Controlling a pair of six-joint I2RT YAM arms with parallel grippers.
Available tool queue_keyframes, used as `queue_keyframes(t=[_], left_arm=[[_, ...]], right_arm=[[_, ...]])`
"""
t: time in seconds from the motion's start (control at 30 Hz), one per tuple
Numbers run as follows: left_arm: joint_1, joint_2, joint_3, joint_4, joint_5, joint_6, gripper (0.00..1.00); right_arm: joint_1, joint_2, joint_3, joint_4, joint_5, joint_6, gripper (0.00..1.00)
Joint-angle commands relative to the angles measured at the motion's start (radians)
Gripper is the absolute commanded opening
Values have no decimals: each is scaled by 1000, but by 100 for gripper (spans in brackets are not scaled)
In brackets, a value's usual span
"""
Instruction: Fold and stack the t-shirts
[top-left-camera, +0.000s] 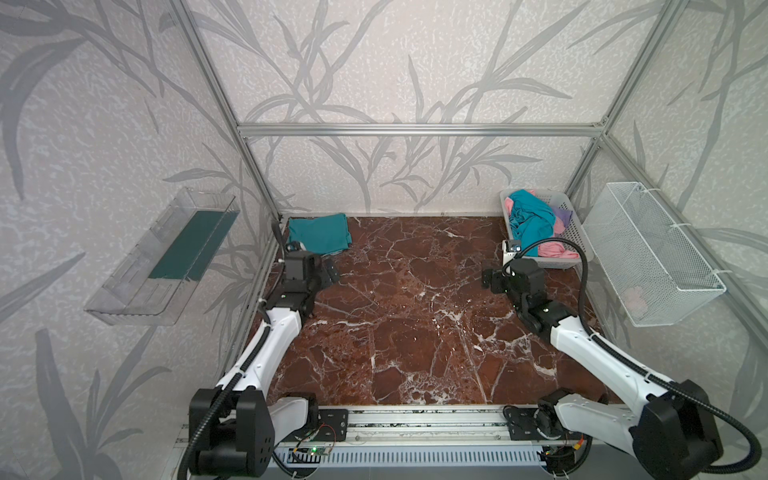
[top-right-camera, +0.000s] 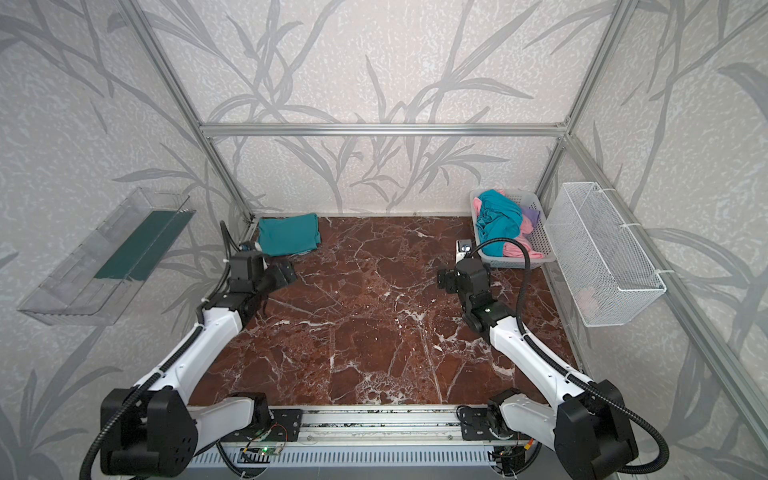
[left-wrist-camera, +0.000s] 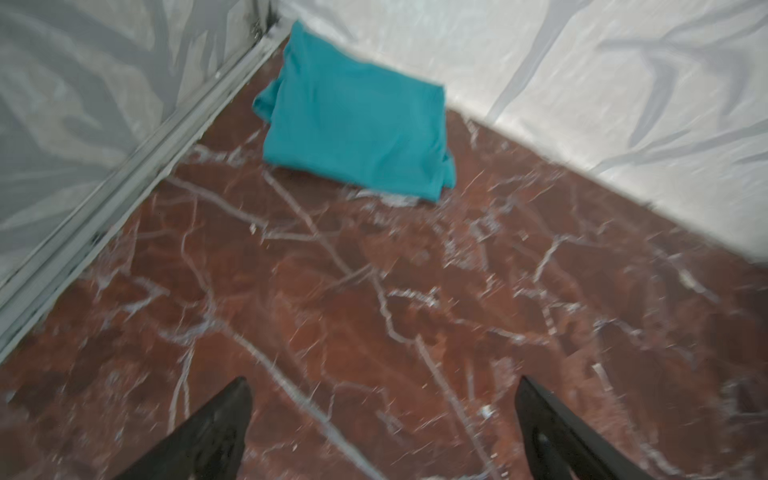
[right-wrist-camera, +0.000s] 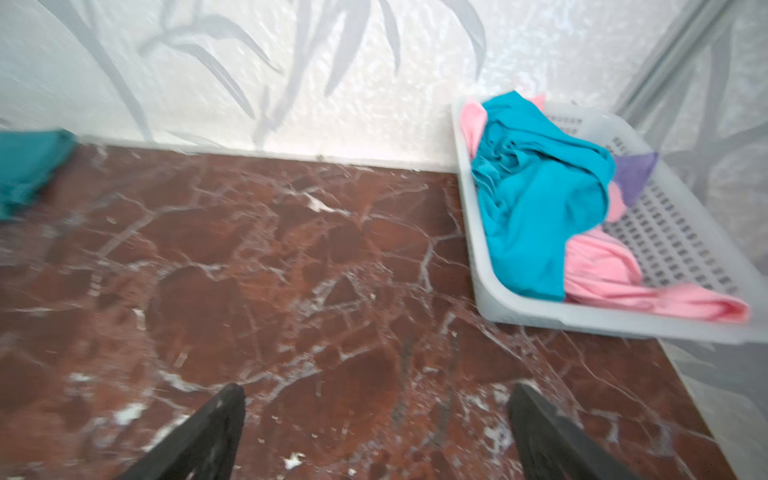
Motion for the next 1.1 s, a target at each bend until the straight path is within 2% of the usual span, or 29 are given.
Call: queue_keyframes(t=[0.0, 0.07, 0.13, 0.17, 0.23, 0.27, 0.33, 0.4, 0.43, 0.47, 0.57, 0.63, 0.73, 0.77, 0.87, 0.97, 1.07], left_arm=[[-11, -105, -185, 300, -133, 160, 99], [-11, -136, -285, 395, -165, 203, 99], [-11, -136, -351, 470, -207, 214, 99], [-9, -117, -381, 534, -224, 218, 99], [-9, -48, -413, 670, -223, 251, 99], [-10, -13, -390, 672, -214, 261, 99], [-7, 50, -330, 643, -197, 276, 99], [-4, 150, -278, 677, -246, 276, 99], [-3, 206, -259, 724, -269, 287, 99], [-3, 262, -245, 797, -272, 318, 99], [4, 383, -213, 875, -239, 326, 99], [11, 411, -286, 1021, -227, 318, 99], [33, 466, -376, 1280, -195, 324, 99], [35, 448, -372, 1246, -191, 311, 99], [47, 444, -327, 1159, -160, 306, 99], [49, 432, -299, 1075, -152, 298, 99], [49, 439, -299, 1092, -155, 307, 99]], right_arm=[[1, 14, -146, 304, 157, -214, 99], [-12, 41, -209, 416, 188, -163, 99], [-44, 96, -228, 446, 149, -105, 99], [-60, 141, -224, 455, 126, -94, 99], [-69, 250, -206, 535, 171, -111, 99], [-63, 285, -172, 518, 192, -129, 99], [-71, 368, -138, 613, 172, -204, 99], [-79, 454, -112, 681, 177, -240, 99], [-82, 473, -84, 656, 210, -234, 99], [-97, 461, -58, 559, 179, -196, 99], [-155, 433, -95, 564, 56, -151, 99], [-199, 403, -157, 653, -29, -114, 99], [-280, 420, -256, 811, -233, -72, 99], [-283, 456, -276, 921, -263, -93, 99], [-292, 421, -216, 749, -402, -125, 99], [-309, 436, -234, 810, -429, -112, 99], [-309, 442, -238, 827, -429, -114, 99]])
